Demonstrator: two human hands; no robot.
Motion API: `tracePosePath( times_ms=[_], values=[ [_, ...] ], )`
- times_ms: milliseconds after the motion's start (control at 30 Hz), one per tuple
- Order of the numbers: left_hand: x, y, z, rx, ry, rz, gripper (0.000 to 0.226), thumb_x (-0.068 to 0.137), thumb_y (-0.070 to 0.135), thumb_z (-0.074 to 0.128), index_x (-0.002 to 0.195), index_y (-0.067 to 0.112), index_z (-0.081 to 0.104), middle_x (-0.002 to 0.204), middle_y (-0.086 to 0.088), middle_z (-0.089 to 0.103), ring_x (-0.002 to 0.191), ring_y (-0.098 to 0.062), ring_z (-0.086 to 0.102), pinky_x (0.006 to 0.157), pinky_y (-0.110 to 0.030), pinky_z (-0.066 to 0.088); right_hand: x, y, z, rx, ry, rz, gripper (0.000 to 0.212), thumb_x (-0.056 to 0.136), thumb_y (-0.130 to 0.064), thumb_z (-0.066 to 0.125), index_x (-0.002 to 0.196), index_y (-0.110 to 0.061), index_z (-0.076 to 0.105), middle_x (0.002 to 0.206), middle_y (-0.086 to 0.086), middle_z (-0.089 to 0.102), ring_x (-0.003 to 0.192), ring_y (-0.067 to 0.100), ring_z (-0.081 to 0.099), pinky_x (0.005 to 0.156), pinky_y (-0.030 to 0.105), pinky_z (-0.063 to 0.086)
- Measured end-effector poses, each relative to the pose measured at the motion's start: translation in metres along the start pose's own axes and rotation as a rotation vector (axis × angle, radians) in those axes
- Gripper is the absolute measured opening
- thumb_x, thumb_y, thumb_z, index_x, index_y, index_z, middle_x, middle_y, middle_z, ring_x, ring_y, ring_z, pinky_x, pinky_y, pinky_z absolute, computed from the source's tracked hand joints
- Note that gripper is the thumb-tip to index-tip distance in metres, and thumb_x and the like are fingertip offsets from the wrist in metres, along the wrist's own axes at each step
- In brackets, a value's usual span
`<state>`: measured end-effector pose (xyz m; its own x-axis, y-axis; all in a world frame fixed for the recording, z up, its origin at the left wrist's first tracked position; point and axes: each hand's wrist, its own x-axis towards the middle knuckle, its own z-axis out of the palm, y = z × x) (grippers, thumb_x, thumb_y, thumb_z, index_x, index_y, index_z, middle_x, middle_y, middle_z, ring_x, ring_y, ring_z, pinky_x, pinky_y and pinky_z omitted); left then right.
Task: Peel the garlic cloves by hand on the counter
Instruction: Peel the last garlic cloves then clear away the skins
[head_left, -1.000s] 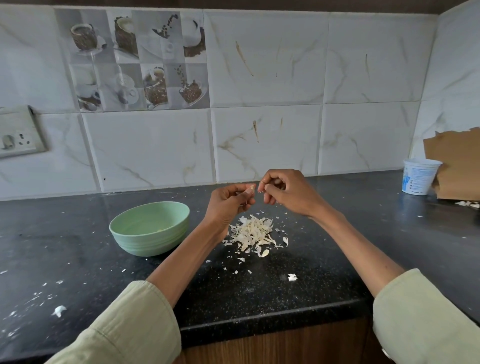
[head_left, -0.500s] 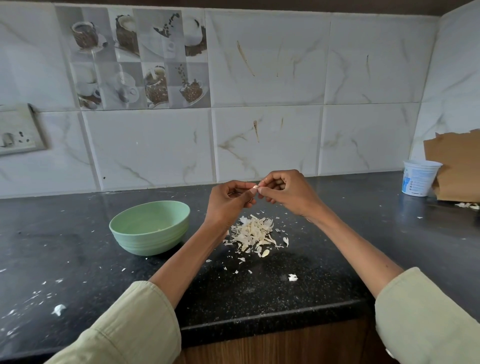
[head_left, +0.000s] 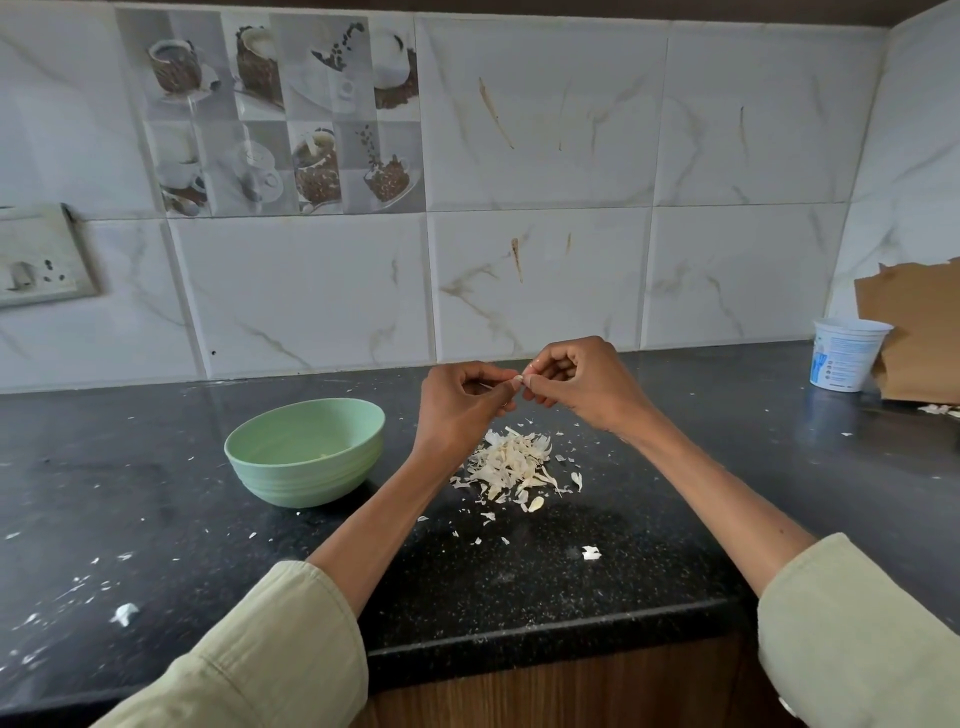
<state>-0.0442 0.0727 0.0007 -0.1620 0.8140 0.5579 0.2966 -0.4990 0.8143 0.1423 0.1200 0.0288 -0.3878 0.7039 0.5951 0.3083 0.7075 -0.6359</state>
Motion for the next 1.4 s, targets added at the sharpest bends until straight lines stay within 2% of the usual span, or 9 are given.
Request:
tracePosePath(
  times_ms=[267,467,733,867,933,1100,1167,1267,1400],
  values=[
    [-0.005,0.001,0.004,0.042,-0.013,0.041,0.010,0.091,0.019,0.084,0.098,0.013,0.084,0.077,0.001,0.079,0.072,-0.015,0.077,0.064,-0.021,0.057,-0.002,0.000,0.000,0.005,0.007,0.046,0.006,0.088,-0.006,0.083,0.089,-0.004,0.078,0.075,0.006,0.078,0.071,0.023,0.078,0.068,0.027,0.064],
    [-0.002,-0.001,0.005,-0.052,0.001,-0.021,0.010,0.093,0.023,0.082,0.097,0.014,0.083,0.080,-0.003,0.080,0.075,-0.016,0.076,0.072,-0.027,0.060,-0.002,-0.004,-0.001,0.049,0.020,0.063,0.005,0.092,-0.007,0.078,0.091,-0.002,0.077,0.076,0.009,0.078,0.072,0.020,0.077,0.064,0.022,0.060],
    [0.003,-0.005,0.008,-0.195,-0.043,-0.123,0.011,0.097,0.019,0.076,0.103,0.012,0.080,0.094,-0.004,0.081,0.078,-0.009,0.068,0.074,-0.022,0.054,0.003,0.001,-0.006,0.038,0.012,0.094,0.010,0.100,-0.013,0.069,0.094,-0.005,0.073,0.078,0.009,0.076,0.068,0.014,0.071,0.065,0.024,0.059],
    [0.005,-0.009,0.005,-0.183,-0.013,-0.138,0.016,0.100,0.019,0.073,0.111,0.009,0.076,0.096,-0.004,0.081,0.077,-0.006,0.068,0.072,-0.020,0.055,0.002,0.000,-0.005,-0.061,-0.018,0.086,0.031,0.107,-0.015,0.056,0.082,-0.007,0.072,0.074,0.006,0.075,0.066,0.011,0.070,0.061,0.020,0.053],
    [0.006,-0.011,0.004,-0.179,-0.017,-0.138,0.018,0.100,0.020,0.072,0.112,0.007,0.075,0.095,-0.005,0.081,0.076,-0.006,0.067,0.071,-0.019,0.054,0.000,0.000,-0.006,-0.099,-0.052,0.067,0.038,0.108,-0.024,0.060,0.078,-0.006,0.073,0.072,0.004,0.075,0.066,0.011,0.073,0.063,0.018,0.053],
    [0.007,-0.013,0.005,-0.136,-0.014,-0.132,0.018,0.101,0.020,0.071,0.112,0.007,0.075,0.089,-0.004,0.080,0.073,-0.004,0.067,0.070,-0.021,0.055,0.001,0.005,-0.007,-0.183,-0.110,-0.023,0.022,0.088,-0.031,0.087,0.091,-0.017,0.070,0.080,-0.003,0.074,0.074,0.014,0.070,0.066,0.021,0.053],
    [0.007,-0.014,0.005,-0.069,-0.012,-0.099,0.015,0.101,0.021,0.072,0.109,0.010,0.077,0.090,-0.007,0.080,0.074,-0.005,0.067,0.071,-0.023,0.056,0.002,0.004,-0.007,-0.160,-0.067,-0.034,0.022,0.086,-0.031,0.088,0.093,-0.019,0.070,0.086,-0.004,0.074,0.077,0.012,0.068,0.068,0.021,0.053],
    [0.007,-0.014,0.005,0.004,-0.017,-0.062,0.012,0.101,0.024,0.072,0.099,0.016,0.081,0.087,-0.008,0.079,0.074,-0.008,0.067,0.075,-0.031,0.058,0.002,0.001,-0.006,-0.136,0.002,-0.068,0.007,0.090,-0.022,0.083,0.092,-0.020,0.077,0.086,-0.007,0.076,0.074,0.003,0.065,0.067,0.016,0.051],
    [0.007,-0.013,0.005,0.029,-0.007,-0.051,0.012,0.100,0.027,0.074,0.097,0.019,0.082,0.083,-0.004,0.079,0.073,-0.010,0.069,0.077,-0.036,0.061,0.001,0.002,-0.004,-0.164,0.013,-0.083,0.004,0.090,-0.016,0.083,0.089,-0.019,0.081,0.080,-0.007,0.077,0.072,0.010,0.069,0.066,0.016,0.053]
  ],
)
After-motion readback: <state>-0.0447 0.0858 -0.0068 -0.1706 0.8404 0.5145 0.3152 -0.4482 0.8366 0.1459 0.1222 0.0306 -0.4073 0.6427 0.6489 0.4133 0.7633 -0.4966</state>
